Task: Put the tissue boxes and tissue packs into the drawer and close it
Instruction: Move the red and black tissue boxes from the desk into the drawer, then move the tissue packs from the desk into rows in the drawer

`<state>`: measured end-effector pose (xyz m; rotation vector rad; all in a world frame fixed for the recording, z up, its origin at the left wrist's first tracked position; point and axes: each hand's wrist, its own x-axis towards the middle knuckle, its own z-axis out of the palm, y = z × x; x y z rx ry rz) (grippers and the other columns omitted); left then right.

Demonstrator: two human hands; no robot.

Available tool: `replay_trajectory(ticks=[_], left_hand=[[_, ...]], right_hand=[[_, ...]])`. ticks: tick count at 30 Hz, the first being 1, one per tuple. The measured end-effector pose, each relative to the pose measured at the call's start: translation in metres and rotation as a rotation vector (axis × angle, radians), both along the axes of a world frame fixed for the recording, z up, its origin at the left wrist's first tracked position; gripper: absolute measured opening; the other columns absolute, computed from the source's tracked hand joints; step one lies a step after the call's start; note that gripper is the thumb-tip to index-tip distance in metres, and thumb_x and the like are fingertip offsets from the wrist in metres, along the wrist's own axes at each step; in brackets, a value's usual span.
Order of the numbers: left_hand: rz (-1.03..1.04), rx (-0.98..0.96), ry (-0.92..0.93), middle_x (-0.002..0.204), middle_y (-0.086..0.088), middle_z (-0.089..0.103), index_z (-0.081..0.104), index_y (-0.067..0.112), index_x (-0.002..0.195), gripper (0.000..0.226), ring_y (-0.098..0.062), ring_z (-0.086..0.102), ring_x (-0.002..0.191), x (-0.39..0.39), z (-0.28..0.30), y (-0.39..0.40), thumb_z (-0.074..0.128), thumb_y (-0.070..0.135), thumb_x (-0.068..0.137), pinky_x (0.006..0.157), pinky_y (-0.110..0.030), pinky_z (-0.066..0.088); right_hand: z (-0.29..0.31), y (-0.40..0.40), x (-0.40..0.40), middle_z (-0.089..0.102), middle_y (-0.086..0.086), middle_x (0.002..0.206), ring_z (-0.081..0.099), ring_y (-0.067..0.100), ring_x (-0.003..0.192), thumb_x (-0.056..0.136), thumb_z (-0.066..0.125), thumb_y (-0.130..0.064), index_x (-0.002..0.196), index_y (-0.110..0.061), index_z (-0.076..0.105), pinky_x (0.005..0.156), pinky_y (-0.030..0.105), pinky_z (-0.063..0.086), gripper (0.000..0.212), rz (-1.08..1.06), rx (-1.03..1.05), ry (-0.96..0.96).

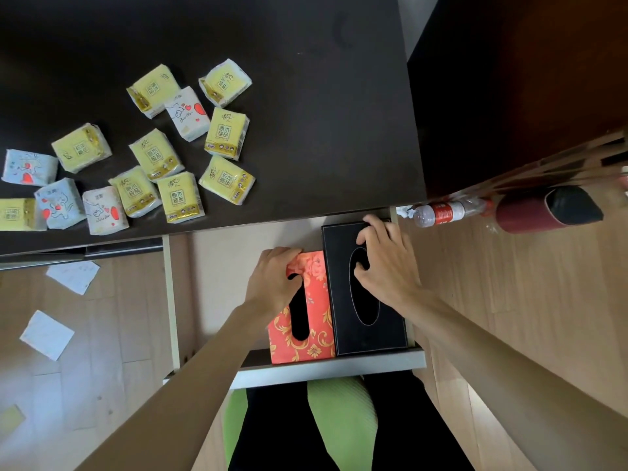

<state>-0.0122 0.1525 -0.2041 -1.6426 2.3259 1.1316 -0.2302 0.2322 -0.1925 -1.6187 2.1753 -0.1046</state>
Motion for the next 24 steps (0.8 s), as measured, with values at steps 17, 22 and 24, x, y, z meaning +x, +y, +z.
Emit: replay_trajectory(ticks=[17,22,24], left_hand=[[0.135,0.031,-0.005,0.136,0.007,0.058,0.061,0.025,0.128,0.037,-0.017,0.049,0.126,0.01,0.034,0.018,0.057,0.015,0.092,0.105,-0.035,0.045],[0.354,-0.017,0.111,0.125,0.013,0.066,0.063,0.03,0.127,0.034,-0.002,0.058,0.105,0.044,0.079,0.043,0.06,0.023,0.094,0.085,-0.021,0.045],[0.431,-0.028,0.132,0.123,0.015,0.066,0.063,0.028,0.127,0.034,0.0,0.059,0.104,0.06,0.092,0.045,0.059,0.02,0.094,0.083,-0.017,0.045]], right_hand=[[0.028,-0.002,-0.001,0.072,-0.004,0.122,0.063,0.016,0.112,0.098,0.062,-0.022,0.116,-0.02,0.07,0.073,0.025,0.043,0.02,0.023,-0.005,-0.224],[0.054,-0.042,0.024,0.074,-0.009,0.099,0.07,0.018,0.095,0.094,0.063,-0.019,0.105,-0.023,0.072,0.071,0.032,0.047,0.015,0.027,-0.067,-0.41],[0.063,-0.066,0.04,0.072,-0.011,0.095,0.069,0.016,0.092,0.092,0.062,-0.02,0.105,-0.025,0.071,0.07,0.03,0.043,0.017,0.032,-0.093,-0.457]])
